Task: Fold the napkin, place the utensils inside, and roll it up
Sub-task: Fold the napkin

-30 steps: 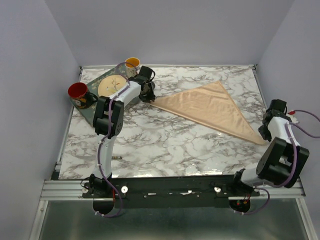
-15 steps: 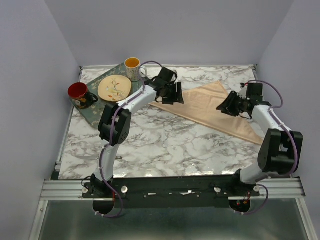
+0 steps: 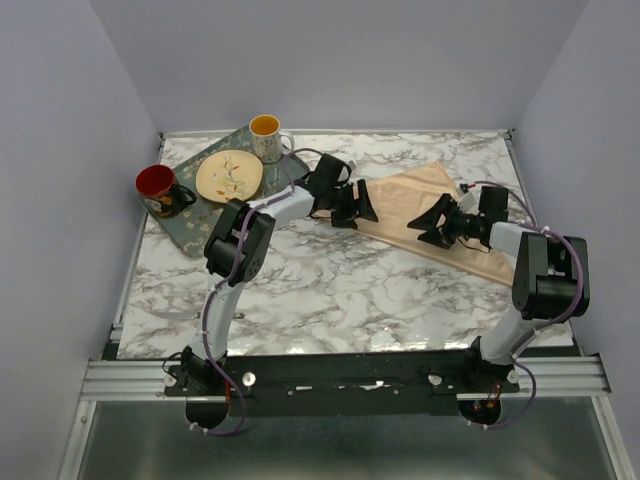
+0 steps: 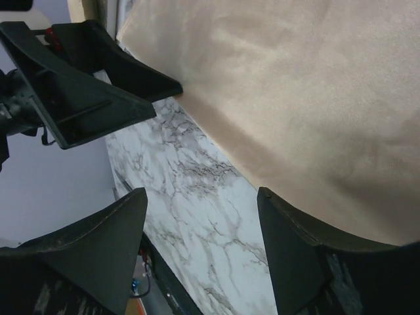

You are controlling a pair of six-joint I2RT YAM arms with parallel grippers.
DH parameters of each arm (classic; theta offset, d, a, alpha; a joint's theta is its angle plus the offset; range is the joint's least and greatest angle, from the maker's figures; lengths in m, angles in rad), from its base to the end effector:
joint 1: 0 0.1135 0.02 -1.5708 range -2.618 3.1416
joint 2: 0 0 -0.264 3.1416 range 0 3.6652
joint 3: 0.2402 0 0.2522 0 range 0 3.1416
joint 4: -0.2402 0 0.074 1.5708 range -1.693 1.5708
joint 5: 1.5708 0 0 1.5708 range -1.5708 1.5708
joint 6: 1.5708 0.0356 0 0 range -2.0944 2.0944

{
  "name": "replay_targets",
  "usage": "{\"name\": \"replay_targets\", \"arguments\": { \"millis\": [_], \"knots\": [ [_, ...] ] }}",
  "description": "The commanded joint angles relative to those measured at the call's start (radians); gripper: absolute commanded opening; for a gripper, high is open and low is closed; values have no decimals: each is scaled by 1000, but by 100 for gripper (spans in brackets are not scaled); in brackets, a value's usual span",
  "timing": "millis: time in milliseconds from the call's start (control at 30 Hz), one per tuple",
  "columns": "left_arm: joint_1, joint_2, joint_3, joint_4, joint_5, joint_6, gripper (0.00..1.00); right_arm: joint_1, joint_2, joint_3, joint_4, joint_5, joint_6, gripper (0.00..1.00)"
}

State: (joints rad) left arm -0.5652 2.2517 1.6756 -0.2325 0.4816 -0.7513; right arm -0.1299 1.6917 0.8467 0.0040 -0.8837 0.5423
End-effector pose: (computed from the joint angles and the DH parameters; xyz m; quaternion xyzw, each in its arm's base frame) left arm 0.4110 -0.2802 0.1592 0.0046 0.9058 -0.3961 0.1503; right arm 0.3245 -0.0146 0.1602 0.1345 0.8475 0.4570 0.2340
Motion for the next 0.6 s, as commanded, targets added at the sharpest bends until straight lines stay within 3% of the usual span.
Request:
{"name": "replay_targets", "arguments": {
  "millis": [0,200,433,500,567],
  "knots": [
    [31,13,-43,4,12,-2,83,-13,33,-47,24,-20,-16,77],
    [65,-41,-83,-43,-34,53,83,-48,25,-87,-83,51,-57,77],
    [60,-138,-41,-82,14,52,85,-109,-133,-86,-285,308,-191,77],
    [59,-149,-10,-91,25,41,85,-90,-174,-75,-305,310,-206,77],
    [57,-138,10,-84,44,12,85,7,-169,-7,-328,321,-219,77]
  ]
}}
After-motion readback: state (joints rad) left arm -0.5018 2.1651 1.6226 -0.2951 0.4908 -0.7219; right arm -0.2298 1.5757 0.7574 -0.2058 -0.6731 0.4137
